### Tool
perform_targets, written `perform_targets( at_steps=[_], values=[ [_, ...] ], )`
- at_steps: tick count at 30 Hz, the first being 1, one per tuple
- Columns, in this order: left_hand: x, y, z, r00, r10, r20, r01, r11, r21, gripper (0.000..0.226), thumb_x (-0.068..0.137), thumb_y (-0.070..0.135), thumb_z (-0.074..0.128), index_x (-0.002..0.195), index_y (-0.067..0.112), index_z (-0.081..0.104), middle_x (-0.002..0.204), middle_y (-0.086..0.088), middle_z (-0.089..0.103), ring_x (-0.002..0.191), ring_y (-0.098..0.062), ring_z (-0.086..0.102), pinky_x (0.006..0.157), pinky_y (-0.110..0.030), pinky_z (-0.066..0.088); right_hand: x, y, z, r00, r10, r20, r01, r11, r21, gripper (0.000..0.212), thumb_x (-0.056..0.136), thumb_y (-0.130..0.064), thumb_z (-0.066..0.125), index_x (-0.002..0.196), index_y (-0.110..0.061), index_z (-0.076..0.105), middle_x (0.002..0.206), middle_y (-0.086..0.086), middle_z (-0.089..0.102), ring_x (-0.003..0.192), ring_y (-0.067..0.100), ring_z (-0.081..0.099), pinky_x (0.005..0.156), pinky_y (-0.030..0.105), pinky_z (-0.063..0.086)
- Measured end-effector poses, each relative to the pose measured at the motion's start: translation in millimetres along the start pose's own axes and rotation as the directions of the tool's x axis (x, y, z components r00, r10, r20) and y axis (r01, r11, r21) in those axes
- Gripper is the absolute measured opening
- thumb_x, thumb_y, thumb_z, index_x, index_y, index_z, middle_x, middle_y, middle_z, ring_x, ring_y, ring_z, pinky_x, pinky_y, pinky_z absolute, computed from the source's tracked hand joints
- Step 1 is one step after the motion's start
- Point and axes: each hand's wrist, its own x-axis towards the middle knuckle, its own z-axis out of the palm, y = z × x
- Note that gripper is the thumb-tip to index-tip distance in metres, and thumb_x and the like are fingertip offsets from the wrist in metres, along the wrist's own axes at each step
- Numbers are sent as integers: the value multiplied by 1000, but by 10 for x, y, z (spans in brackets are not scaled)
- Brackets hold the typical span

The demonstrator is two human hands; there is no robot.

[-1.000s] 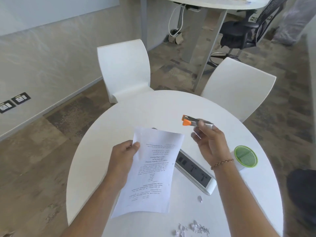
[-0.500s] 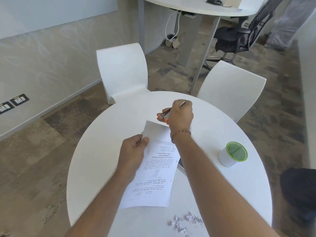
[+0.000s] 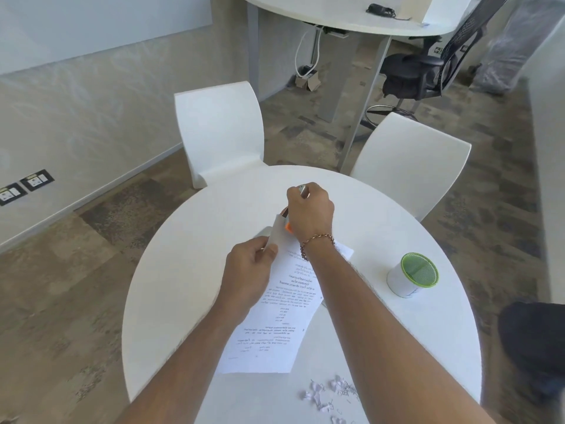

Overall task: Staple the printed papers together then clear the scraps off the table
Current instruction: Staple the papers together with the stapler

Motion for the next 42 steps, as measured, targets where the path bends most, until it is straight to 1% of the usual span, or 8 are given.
perform_targets(
  at_steps=[5,8,17,23,29,34,39,42],
  values=[
    [9,-11,10,1000,-8,26,8,1000,-14,37,88,46,49,92,12,62,88,-28,62,65,-19,44,62,-35,34,5,-5,11,996,-51,72,54,998,-42,17,93,-20,47,89,-10,60,66,0,62,55,5,60,48,19,45],
    [22,-18,-4,999,-11,44,13,999,-35,33,88,45,51,92,16,65,90,-28,63,68,-20,49,66,-36,37,12,1,26,992,-35,123,39,999,-28,15,91,-22,48,92,-16,61,75,7,70,74,24,68,59,36,55],
    [-27,46,22,997,-9,78,12,999,-37,26,92,37,51,92,18,68,92,-28,64,66,-20,49,65,-35,38,-42,-30,7,990,-31,139,19,996,84,20,99,-24,47,97,-8,58,66,11,63,42,21,63,43,29,52],
    [-30,41,76,993,25,111,-22,999,-32,27,92,43,50,98,26,70,83,-11,67,76,-15,53,73,-37,44,2,50,44,1000,-5,16,2,990,141,40,103,-37,42,93,0,55,87,28,64,70,44,65,34,18,42],
    [-61,124,134,991,95,97,-97,995,19,28,97,40,50,94,19,69,78,-22,60,67,-15,45,66,-33,38,-1,22,31,992,-25,-126,40,993,112,49,101,-45,35,74,-4,40,65,6,48,59,20,44,51,51,57],
    [-61,146,142,988,133,84,-143,982,125,24,100,29,49,90,16,67,75,-21,60,61,-14,41,59,-29,35,-21,-19,14,993,-11,-120,28,990,135,47,98,-48,36,70,-12,36,61,1,43,62,30,50,54,52,56],
    [-33,178,123,994,106,33,-109,985,133,34,95,36,49,87,5,59,68,-15,56,57,-18,42,56,-35,34,-33,-109,-146,994,80,-68,-33,851,525,25,102,-39,43,98,-14,47,61,11,59,51,31,63,51,42,56],
    [-32,189,68,997,75,-11,-73,992,104,26,99,33,50,87,17,68,76,-9,69,63,-20,61,59,-34,45,26,-181,-329,977,85,-195,47,810,585,10,103,-28,41,97,-22,48,56,4,60,52,27,65,46,39,53]
  ],
)
